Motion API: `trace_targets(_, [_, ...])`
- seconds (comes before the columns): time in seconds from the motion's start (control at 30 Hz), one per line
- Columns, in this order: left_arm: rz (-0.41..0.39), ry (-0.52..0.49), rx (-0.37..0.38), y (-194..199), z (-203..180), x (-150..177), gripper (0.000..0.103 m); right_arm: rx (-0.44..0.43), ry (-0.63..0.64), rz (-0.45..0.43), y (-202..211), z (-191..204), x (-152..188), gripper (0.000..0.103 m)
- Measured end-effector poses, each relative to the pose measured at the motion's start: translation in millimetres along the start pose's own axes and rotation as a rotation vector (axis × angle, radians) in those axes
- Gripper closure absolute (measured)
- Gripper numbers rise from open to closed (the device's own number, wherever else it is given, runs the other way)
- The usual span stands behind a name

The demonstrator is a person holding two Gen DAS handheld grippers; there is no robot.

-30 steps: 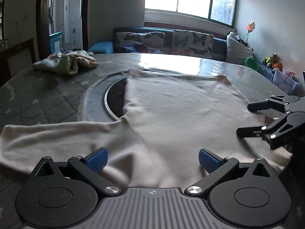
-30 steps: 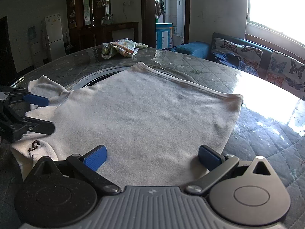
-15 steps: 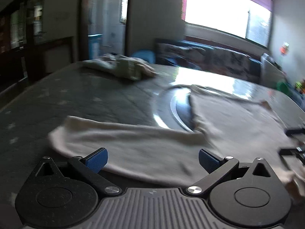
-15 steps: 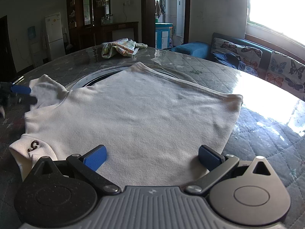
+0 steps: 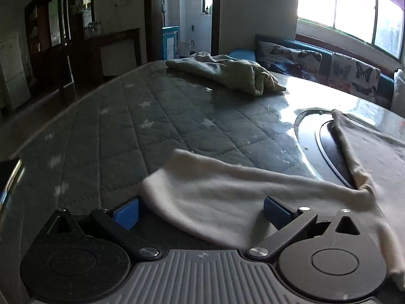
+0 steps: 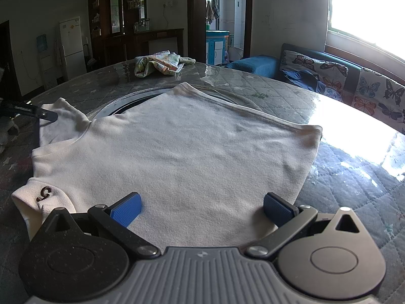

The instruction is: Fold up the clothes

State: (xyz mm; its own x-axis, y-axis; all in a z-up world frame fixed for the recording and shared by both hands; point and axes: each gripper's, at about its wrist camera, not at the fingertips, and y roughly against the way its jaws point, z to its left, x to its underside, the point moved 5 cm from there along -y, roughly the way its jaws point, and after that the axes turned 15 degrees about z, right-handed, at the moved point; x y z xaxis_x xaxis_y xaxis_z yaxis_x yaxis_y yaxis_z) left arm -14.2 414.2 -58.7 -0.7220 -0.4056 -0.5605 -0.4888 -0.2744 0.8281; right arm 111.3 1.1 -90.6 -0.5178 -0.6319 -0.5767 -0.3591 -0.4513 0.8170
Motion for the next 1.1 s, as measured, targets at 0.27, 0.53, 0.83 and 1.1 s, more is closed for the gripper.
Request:
trace_targets(0.27, [-0.015, 0.058, -0.060, 1.2, 21.7, -3.6, 0.006, -0.001, -0.001, 0.000, -0.1, -0.5, -0.1, 0.000])
trace_targets(0.53, [-0.008, 0.037, -0.104, -1.7, 27.2, -6.1, 0.004, 0.000, -0.001, -0.001, -0.2, -0.6, 0.0, 0.000])
trace_targets(0.83, [-0.033, -0.041, -0.177, -21.6, 28.0, -35.1, 0.001, 0.002, 0.000, 0.000, -0.3, -0.2, -0.2, 0.000])
trace_targets(1.1, [-0.056, -0.091, -0.231, -33.5, 22.7, -49.8, 0.000, 0.002, -0.001, 0.000, 0.3, -0.4, -0.1, 0.000])
